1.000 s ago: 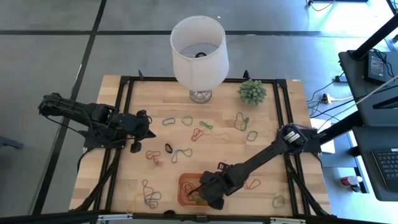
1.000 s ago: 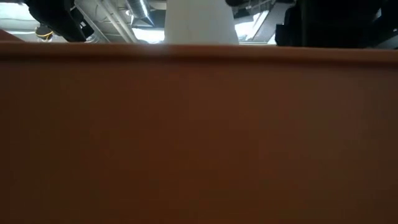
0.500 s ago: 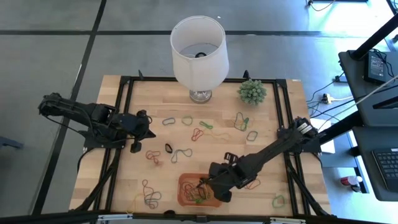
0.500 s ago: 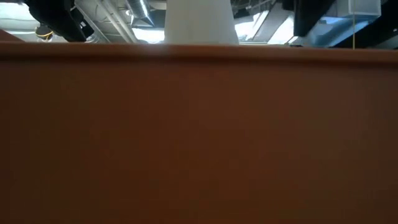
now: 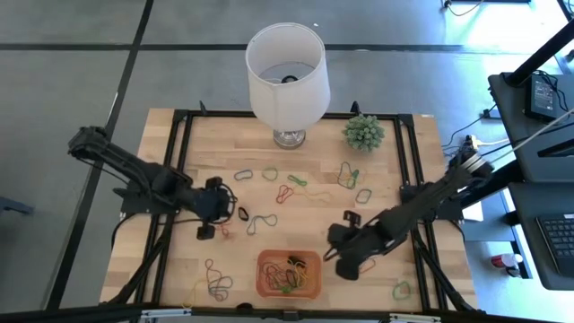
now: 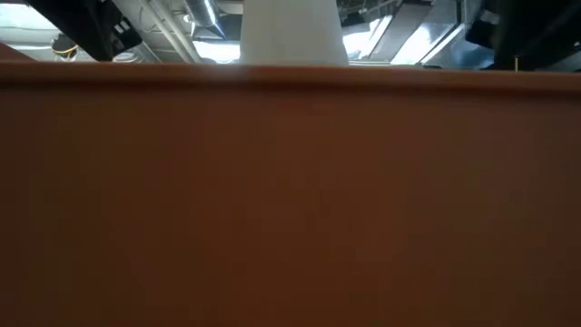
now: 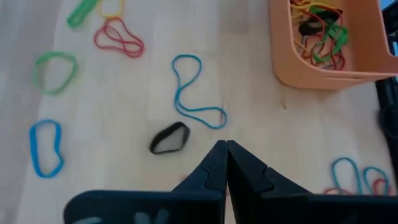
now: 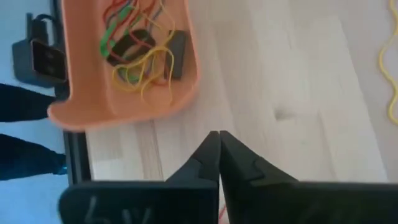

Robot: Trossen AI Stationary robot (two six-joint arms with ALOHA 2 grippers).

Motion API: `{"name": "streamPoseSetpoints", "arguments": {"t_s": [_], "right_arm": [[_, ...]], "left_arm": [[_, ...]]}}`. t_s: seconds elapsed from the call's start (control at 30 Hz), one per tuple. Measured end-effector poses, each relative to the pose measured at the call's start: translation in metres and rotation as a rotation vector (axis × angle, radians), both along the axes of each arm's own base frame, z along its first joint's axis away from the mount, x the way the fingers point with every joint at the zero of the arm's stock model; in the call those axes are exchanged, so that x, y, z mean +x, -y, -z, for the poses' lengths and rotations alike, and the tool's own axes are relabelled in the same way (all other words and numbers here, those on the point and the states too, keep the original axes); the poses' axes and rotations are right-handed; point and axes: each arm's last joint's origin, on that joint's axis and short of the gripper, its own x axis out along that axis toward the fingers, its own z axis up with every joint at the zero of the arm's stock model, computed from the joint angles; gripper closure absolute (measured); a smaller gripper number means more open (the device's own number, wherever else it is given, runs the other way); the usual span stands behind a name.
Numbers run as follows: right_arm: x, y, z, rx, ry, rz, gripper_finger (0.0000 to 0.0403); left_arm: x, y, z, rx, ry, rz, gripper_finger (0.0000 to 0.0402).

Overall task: Pick and place rubber bands into bin
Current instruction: Put the yellow rubber band into the orange bin

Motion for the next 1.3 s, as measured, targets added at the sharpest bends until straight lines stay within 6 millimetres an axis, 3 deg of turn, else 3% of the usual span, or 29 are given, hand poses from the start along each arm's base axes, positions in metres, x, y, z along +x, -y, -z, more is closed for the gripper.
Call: {"name": "streamPoseSetpoints", "arguments": {"t_s": [0.27, 0.57, 0.73, 1.07, 1.3], "right_arm": [[-0.067, 0.036, 0.01, 0.045, 0.031, -0.004, 0.0392], [-0.108, 0.067, 0.026, 0.043, 0.1, -0.065, 0.0394], [-0.118, 0.075, 0.036, 0.054, 0.124, -0.074, 0.0387], [-0.123, 0.078, 0.04, 0.071, 0.159, -0.084, 0.04], [-0.12, 0.076, 0.038, 0.087, 0.194, -0.092, 0.0385]], "left_arm": [[0.023, 0.036, -0.002, -0.051, -0.223, -0.193, 0.04], [0.023, 0.077, 0.021, -0.206, -0.423, -0.488, 0.0398], [0.017, 0.104, 0.037, -0.273, -0.497, -0.589, 0.0385], [0.004, 0.148, 0.067, -0.335, -0.54, -0.732, 0.0287], [0.002, 0.17, 0.088, -0.353, -0.603, -0.688, 0.0255]]}}
